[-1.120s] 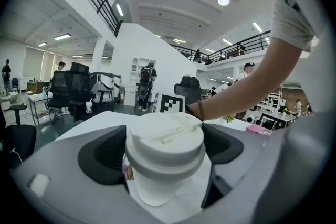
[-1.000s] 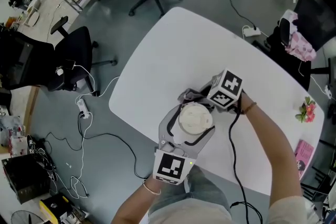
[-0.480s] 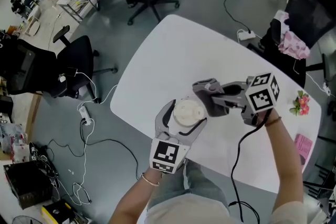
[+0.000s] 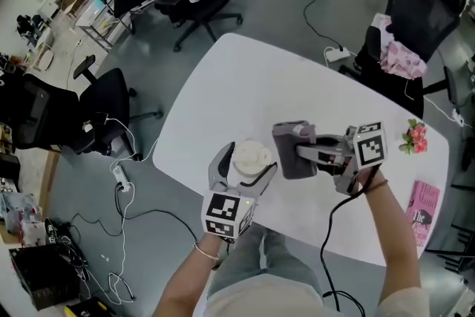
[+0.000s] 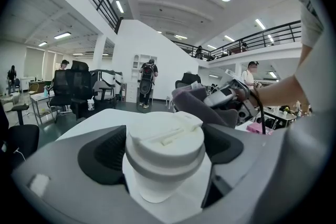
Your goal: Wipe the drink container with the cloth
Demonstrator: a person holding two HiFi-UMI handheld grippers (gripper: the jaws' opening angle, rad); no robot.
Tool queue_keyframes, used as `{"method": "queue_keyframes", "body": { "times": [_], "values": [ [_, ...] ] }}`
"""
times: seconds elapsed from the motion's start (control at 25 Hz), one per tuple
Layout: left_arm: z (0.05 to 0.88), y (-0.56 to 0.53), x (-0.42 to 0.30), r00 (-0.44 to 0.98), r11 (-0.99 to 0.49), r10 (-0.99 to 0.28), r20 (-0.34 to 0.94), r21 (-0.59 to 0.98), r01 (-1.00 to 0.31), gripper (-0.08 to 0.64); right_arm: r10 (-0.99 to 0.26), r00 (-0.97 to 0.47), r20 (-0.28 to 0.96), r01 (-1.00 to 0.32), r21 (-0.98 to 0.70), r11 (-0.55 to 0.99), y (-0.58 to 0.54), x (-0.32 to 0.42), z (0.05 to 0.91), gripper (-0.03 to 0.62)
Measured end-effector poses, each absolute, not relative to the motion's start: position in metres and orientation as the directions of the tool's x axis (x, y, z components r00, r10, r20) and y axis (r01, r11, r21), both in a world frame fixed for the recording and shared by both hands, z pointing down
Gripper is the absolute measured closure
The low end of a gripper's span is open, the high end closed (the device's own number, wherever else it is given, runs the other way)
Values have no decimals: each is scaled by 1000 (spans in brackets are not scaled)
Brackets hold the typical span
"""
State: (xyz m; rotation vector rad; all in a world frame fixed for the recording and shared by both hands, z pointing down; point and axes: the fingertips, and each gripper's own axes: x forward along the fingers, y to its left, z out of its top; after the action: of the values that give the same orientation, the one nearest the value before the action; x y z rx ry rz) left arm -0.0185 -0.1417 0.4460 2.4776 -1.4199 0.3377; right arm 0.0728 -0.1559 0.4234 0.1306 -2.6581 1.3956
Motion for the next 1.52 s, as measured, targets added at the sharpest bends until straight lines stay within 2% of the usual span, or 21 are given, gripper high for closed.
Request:
{"method": "queue_keyframes", "body": {
  "times": [0.76,1.52],
  "values": [
    [444,-141,-19,497,-486,-810,312,117,-866,109,-84,-997,0,-36,-902,431,-142,49,458,520],
    [444,-142,-19,504,-493,-810,300,116,-862,109,-137,-989,57,-109,-905,412,-144,38,472,520]
  ]
}}
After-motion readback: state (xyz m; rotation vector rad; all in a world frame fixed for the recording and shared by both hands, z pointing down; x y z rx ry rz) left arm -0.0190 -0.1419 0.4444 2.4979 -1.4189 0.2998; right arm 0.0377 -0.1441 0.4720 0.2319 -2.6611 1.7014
